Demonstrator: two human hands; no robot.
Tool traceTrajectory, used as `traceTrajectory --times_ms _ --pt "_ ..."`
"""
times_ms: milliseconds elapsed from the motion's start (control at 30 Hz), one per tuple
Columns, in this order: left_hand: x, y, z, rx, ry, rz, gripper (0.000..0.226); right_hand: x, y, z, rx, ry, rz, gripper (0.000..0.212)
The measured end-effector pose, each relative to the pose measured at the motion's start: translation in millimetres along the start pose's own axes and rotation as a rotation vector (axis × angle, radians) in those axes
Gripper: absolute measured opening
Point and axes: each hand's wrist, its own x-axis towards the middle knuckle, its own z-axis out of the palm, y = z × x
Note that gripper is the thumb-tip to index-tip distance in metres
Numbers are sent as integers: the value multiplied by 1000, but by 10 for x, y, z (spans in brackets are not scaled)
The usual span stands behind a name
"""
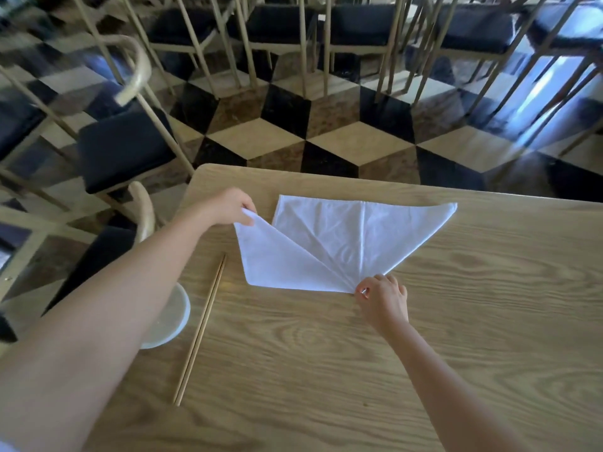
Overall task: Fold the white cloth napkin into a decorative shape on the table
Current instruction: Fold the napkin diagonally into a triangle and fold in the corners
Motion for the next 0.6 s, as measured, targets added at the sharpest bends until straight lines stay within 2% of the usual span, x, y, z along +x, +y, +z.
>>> traceTrajectory --times_ms 133,200,300,467,600 --pt "367 -15 8 -322 66 -59 19 9 -31 -10 46 -33 96 15" --pt "574 -42 123 -404 90 -119 21 12 -48 -10 44 -35 125 16" --pt "833 -60 342 -414 123 -206 27 24 -88 -14 23 -31 171 16" --pt "1049 -24 586 -392 198 -250 19 64 -208 -38 -103 -88 256 18" --pt "1134 -18 701 -411 260 -227 34 77 -224 -51 -117 -117 284 15"
